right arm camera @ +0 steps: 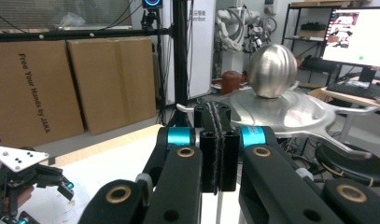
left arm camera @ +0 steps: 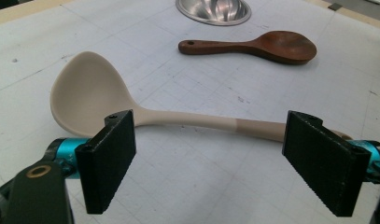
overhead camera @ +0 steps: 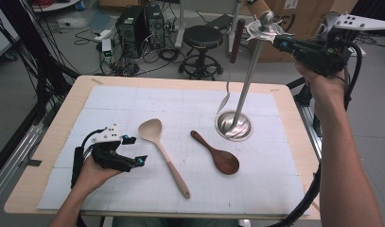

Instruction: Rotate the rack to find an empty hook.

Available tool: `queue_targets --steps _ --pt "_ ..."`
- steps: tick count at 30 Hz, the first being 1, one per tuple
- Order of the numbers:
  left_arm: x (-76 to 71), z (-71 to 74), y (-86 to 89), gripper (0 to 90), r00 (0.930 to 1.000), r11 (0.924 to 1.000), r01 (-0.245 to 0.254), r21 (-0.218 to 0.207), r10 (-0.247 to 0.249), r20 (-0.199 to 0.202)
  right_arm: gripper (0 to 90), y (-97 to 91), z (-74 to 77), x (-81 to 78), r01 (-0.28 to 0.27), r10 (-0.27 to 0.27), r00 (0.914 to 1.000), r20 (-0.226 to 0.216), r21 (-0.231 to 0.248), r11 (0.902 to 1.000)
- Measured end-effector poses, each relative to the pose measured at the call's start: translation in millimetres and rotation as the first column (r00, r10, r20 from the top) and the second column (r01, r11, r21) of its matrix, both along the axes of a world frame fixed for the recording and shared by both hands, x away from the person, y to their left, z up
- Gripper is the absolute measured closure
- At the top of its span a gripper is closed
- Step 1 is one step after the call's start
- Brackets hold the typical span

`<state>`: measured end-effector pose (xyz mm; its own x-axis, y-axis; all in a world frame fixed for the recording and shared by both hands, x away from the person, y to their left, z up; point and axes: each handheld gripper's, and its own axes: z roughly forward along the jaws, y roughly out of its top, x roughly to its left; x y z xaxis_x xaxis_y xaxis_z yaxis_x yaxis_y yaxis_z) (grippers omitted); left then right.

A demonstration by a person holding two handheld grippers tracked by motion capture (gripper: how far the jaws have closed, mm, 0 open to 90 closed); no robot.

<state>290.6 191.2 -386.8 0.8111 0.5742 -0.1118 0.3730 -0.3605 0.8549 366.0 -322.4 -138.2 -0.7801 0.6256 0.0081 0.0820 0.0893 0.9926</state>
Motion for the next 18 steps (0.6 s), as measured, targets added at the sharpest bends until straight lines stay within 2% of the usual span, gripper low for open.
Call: queue_targets --steps 18 --pt "-0.1 0.1 0.0 18.2 1.0 1.0 0.0 -0.001 0.0 0.0 90.0 2.5 0.0 1.8 -0.007 0.007 1.0 0.005 -0.002 1.0"
